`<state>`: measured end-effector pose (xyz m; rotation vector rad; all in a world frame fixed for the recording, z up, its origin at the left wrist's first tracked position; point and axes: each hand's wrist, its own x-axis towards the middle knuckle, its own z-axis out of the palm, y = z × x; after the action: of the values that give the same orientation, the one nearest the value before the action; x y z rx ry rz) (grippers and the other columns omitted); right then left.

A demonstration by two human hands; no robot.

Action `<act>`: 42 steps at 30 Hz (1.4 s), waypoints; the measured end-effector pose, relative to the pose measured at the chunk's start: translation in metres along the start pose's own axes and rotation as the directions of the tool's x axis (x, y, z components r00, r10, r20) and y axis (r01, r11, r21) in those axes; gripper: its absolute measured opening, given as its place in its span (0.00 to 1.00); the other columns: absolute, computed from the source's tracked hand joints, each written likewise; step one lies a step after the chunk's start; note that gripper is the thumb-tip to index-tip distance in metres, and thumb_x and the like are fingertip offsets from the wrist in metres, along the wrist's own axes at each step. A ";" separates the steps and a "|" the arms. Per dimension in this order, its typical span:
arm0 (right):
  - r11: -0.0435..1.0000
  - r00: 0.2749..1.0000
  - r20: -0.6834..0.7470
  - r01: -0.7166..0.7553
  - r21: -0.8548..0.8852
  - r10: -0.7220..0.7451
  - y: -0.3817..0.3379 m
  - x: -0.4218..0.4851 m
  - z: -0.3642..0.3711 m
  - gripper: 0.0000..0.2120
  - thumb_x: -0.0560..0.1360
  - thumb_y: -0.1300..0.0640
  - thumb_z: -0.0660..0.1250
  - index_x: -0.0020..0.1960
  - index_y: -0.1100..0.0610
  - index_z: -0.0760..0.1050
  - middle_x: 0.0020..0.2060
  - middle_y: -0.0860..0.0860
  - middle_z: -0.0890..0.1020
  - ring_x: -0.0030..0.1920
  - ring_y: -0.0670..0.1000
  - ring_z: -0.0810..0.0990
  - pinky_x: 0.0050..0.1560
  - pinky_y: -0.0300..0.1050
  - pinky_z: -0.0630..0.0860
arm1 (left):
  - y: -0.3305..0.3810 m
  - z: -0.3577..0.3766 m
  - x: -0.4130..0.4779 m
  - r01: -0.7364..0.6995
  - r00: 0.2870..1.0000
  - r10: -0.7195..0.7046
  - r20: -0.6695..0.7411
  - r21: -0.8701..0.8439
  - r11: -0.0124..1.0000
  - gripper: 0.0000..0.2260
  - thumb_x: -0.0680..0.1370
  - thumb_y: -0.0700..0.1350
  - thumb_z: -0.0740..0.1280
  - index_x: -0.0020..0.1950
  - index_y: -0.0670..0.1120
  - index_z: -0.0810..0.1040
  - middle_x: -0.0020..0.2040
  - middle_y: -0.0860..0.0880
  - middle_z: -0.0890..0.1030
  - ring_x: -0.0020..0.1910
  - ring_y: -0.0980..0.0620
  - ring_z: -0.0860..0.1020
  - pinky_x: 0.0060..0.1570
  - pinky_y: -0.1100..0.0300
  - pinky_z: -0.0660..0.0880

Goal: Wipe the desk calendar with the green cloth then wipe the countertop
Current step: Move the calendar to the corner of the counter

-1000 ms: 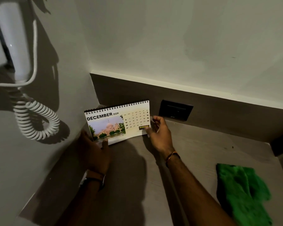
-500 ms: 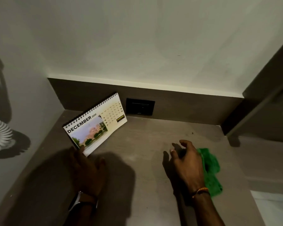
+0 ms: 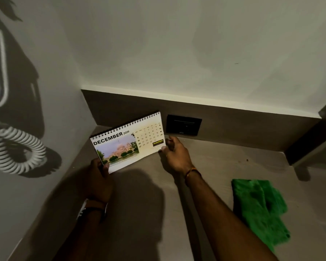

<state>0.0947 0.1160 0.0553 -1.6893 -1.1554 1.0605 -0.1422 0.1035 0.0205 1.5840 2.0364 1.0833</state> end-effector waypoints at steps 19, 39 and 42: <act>0.986 0.993 -0.031 0.109 -0.125 -0.113 0.005 0.014 0.059 0.21 0.79 0.63 0.66 0.70 0.51 0.71 0.63 0.49 0.82 0.60 0.49 0.82 0.62 0.44 0.78 | -0.007 -0.009 0.031 0.150 0.988 -0.150 0.046 0.011 0.989 0.31 0.76 0.41 0.68 0.75 0.40 0.57 0.70 0.37 0.70 0.66 0.36 0.70 0.64 0.41 0.69; 0.997 0.998 0.060 -0.016 -0.079 0.020 0.003 0.006 0.048 0.32 0.80 0.65 0.64 0.79 0.52 0.56 0.70 0.50 0.77 0.68 0.52 0.77 0.63 0.42 0.72 | -0.034 -0.012 0.031 0.035 0.994 -0.048 0.095 0.138 0.990 0.36 0.71 0.48 0.74 0.71 0.41 0.60 0.64 0.37 0.74 0.62 0.36 0.74 0.59 0.39 0.73; 0.999 0.999 -0.012 -0.030 0.017 0.030 -0.002 -0.009 0.038 0.34 0.80 0.65 0.64 0.80 0.49 0.54 0.74 0.48 0.72 0.73 0.52 0.72 0.71 0.46 0.69 | -0.023 -0.012 0.012 0.072 0.997 -0.068 -0.044 0.079 0.994 0.39 0.72 0.50 0.73 0.76 0.42 0.55 0.69 0.36 0.69 0.67 0.36 0.68 0.64 0.38 0.68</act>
<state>0.0563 0.1144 0.0468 -1.7023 -1.1133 1.0737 -0.1698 0.1078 0.0135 1.5276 2.1709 1.0283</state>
